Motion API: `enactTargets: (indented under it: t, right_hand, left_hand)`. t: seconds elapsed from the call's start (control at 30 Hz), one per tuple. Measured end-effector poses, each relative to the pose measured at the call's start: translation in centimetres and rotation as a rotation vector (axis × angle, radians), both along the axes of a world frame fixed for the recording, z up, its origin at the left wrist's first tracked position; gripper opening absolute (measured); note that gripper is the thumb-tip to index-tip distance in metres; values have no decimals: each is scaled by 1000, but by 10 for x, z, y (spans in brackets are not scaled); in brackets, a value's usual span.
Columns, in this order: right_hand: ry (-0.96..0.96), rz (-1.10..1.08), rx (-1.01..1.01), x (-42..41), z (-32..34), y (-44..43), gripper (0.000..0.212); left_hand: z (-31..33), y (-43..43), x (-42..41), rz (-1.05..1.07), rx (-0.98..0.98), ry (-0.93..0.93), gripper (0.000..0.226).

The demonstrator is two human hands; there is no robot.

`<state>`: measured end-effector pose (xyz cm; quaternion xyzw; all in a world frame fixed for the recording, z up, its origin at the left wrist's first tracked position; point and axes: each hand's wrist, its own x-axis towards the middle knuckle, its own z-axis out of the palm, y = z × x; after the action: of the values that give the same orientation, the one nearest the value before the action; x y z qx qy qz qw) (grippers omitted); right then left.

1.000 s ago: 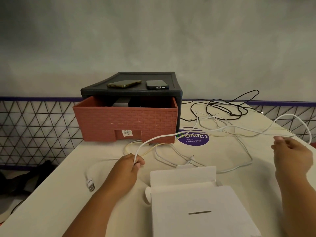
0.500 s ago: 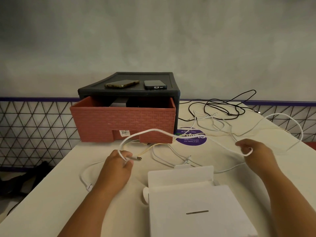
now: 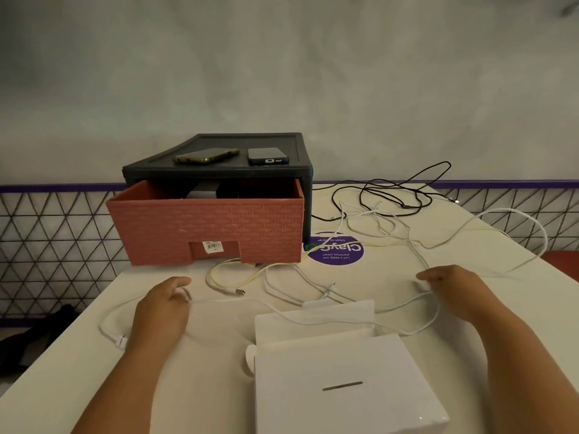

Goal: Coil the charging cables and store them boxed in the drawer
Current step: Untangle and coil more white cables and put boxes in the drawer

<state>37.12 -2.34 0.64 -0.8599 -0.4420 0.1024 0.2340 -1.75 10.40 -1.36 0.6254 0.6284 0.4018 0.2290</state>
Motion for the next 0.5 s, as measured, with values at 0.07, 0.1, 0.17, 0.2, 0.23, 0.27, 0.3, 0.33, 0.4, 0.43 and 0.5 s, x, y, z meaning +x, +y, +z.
enactTargets:
  t: [0.07, 0.1, 0.17, 0.2, 0.23, 0.27, 0.3, 0.33, 0.4, 0.43, 0.5]
  right_hand:
    - [-5, 43, -52, -5, 0, 1, 40]
    - [-6, 67, -74, -7, 0, 1, 41]
    - [-4, 111, -96, -12, 1, 1, 35]
    - [-9, 119, -91, -13, 1, 1, 30]
    - [-21, 121, -77, -13, 1, 1, 27]
    - [-39, 120, -52, -12, -1, 2, 27]
    - [-59, 117, -28, -12, -3, 2, 27]
    - [-78, 111, -6, -11, -5, 4, 24]
    - [-96, 72, 47, -12, -7, 6, 19]
    - [-88, 45, 83, -12, -8, 8, 20]
    - [-44, 1, 136, -10, -11, 10, 24]
  left_hand:
    - [0, -1, 3, -22, -18, -30, 30]
    - [-1, -2, 4, -38, -25, -40, 28]
    - [0, -4, 6, -69, -30, -67, 26]
    - [0, -4, 7, -91, -29, -83, 23]
    - [1, -5, 8, -125, -23, -95, 20]
    - [3, -7, 11, -170, -13, -100, 17]
    - [4, -9, 13, -216, -4, -99, 16]
    - [4, -11, 15, -259, 4, -91, 15]
    - [2, -12, 17, -346, 15, -53, 12]
    - [0, -13, 17, -382, 3, -28, 8]
    - [-3, -14, 17, -450, -22, 15, 15]
